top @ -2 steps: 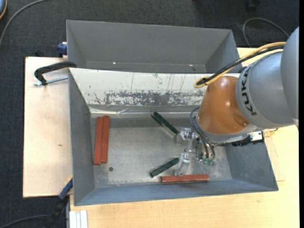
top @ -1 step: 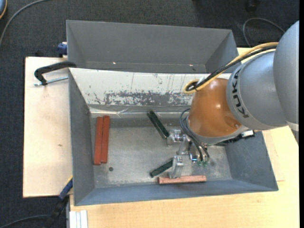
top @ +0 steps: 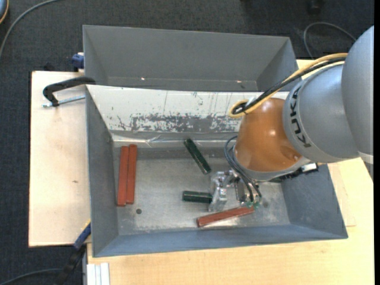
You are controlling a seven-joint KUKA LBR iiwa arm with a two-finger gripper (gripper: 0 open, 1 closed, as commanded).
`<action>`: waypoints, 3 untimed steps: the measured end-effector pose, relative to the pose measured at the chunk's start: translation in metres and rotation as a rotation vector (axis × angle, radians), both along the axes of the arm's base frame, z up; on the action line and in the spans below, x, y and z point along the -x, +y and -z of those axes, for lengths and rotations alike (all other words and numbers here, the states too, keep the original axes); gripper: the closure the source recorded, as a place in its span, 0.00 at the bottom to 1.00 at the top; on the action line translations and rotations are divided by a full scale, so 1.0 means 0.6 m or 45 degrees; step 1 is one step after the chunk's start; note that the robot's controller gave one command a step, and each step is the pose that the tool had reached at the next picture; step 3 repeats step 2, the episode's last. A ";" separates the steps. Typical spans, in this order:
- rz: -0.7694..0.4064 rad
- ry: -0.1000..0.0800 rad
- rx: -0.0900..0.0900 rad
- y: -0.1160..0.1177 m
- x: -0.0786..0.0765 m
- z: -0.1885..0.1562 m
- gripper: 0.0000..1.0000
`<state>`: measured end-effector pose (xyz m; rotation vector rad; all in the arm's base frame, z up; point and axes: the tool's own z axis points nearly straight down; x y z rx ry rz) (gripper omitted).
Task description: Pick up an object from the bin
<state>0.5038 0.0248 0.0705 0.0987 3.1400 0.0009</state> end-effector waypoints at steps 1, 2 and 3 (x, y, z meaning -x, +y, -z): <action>-0.465 -0.015 0.002 -0.021 -0.004 -0.204 1.00; -0.839 -0.017 0.005 -0.021 -0.021 -0.409 1.00; -0.839 -0.017 0.005 -0.021 -0.021 -0.409 1.00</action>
Offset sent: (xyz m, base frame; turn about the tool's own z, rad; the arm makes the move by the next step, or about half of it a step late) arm -0.0002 -0.0129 0.1191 -0.3656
